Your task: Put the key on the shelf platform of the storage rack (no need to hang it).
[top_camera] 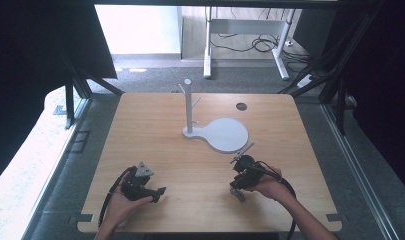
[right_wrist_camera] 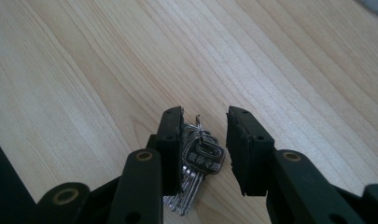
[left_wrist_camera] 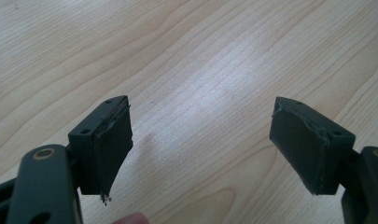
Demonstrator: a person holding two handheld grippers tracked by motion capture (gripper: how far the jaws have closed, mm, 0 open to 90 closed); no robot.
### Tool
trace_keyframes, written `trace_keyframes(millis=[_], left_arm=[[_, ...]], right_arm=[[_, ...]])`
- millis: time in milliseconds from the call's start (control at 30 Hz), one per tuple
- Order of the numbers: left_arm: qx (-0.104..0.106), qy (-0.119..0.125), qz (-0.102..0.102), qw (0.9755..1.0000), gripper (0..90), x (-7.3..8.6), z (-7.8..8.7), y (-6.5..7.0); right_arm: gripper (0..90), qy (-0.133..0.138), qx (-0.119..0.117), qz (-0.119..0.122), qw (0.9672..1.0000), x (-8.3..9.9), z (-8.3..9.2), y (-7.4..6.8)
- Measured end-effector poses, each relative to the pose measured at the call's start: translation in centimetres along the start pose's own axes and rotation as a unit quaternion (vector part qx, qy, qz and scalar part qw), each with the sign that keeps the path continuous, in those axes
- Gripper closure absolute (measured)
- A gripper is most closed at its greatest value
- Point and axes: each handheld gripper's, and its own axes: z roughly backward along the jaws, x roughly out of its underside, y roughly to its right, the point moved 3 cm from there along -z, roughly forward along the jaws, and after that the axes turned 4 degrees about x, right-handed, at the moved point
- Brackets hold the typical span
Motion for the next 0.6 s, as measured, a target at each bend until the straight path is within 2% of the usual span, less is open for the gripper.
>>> trace_keyframes(millis=[167, 600], left_arm=[[0.000, 0.001, -0.001, 1.0000, 21.4, 0.0, 0.0, 0.0], [-0.002, 0.003, 0.002, 1.0000, 21.4, 0.0, 0.0, 0.0]], right_arm=[[69.9, -0.016, 0.002, 0.007, 0.9998, -0.2, -0.8, -0.4], [75.2, -0.029, 0.009, 0.004, 0.9995, -0.3, -1.6, 0.0]])
